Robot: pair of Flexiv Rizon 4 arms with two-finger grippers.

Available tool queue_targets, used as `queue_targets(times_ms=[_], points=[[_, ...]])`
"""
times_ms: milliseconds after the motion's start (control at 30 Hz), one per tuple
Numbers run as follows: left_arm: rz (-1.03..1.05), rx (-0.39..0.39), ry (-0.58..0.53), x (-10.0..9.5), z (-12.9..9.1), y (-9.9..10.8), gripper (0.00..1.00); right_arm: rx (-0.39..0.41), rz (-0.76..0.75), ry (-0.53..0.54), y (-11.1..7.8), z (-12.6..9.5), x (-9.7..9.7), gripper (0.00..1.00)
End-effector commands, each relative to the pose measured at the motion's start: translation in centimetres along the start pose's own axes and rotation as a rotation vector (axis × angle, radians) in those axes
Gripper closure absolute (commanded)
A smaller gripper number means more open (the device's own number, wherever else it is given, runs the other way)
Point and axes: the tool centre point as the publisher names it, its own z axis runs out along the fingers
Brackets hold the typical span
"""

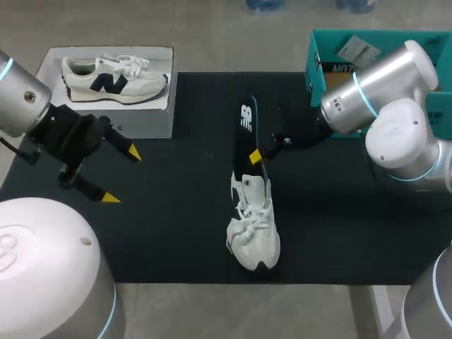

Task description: Take the shoe out of the shoebox, open the shoe tongue, remove and reinsert the insole, then place the shoe into the shoebox

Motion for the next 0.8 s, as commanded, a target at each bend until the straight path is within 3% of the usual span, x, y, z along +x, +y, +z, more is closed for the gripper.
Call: queue_targets(times_ms=[33, 200, 367, 400, 533, 633, 800], points=[[0.000, -0.003, 0.000, 0.1, -0.1, 0.0, 0.00, -0.011, 0.018, 0.014, -0.8, 2.2, -0.1, 1.00], [0.000, -0.003, 0.000, 0.1, -0.1, 0.0, 0.00, 0.004, 0.065, 0.032, -2.3, 3.9, -0.2, 1.00], [0.000, -0.003, 0.000, 0.1, -0.1, 0.0, 0.00, -0.001, 0.088, 0.041, -2.8, 4.3, 0.0, 1.00], [0.000, -0.003, 0.000, 0.1, -0.1, 0.0, 0.00, -0.002, 0.088, 0.040, -2.8, 4.1, 0.1, 0.78], [0.000, -0.003, 0.000, 0.1, -0.1, 0.0, 0.00, -0.006, 0.072, 0.024, -2.0, 3.3, 0.6, 0.57], [0.000, -0.003, 0.000, 0.1, -0.1, 0.0, 0.00, -0.006, 0.058, 0.010, -1.4, 2.7, 0.8, 0.50], [0.000, -0.003, 0.000, 0.1, -0.1, 0.0, 0.00, -0.008, 0.042, -0.007, -0.4, 1.9, 0.8, 0.51]])
